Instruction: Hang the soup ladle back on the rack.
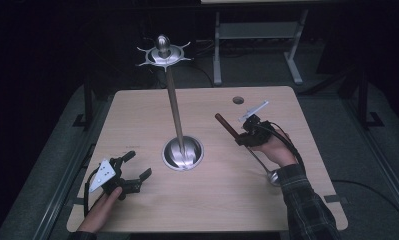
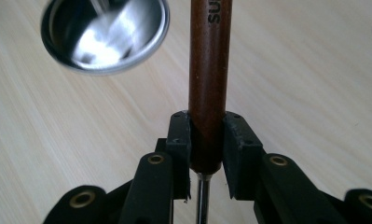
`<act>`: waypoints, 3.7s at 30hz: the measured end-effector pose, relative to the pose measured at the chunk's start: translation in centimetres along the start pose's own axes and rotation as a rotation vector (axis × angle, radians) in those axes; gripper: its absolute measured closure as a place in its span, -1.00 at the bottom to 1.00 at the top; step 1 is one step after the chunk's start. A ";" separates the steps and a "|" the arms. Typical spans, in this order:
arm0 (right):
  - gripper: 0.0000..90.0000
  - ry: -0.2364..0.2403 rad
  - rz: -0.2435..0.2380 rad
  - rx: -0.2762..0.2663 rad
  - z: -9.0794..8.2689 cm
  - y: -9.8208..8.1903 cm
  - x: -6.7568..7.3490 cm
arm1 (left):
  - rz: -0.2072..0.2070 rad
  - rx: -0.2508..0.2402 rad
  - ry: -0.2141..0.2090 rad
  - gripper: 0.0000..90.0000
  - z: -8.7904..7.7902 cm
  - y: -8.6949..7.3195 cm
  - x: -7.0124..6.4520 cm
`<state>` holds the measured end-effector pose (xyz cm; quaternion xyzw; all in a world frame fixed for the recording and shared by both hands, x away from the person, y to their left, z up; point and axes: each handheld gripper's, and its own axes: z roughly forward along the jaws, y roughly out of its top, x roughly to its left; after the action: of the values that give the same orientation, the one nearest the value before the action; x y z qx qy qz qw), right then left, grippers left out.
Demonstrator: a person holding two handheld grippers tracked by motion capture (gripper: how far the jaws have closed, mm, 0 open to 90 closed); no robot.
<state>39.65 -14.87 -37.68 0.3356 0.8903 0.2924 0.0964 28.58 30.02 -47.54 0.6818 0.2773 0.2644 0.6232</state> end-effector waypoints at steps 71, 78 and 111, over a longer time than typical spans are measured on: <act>0.64 0.231 -0.135 -0.599 -11.0 9.1 4.1 | 0.002 -0.002 0.001 -0.78 0.0 0.0 0.0; 0.64 0.245 -0.154 -0.592 -11.0 10.3 4.5 | 0.003 -0.002 0.000 -0.79 0.0 0.0 0.0; 0.64 0.281 -0.183 -0.553 -8.4 13.3 5.3 | -0.001 -0.003 -0.007 -0.78 0.0 0.0 -0.1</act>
<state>39.80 -7.22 -22.91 0.1714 0.8082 0.5568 0.0860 28.55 29.97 -47.52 0.6818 0.2748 0.2621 0.6253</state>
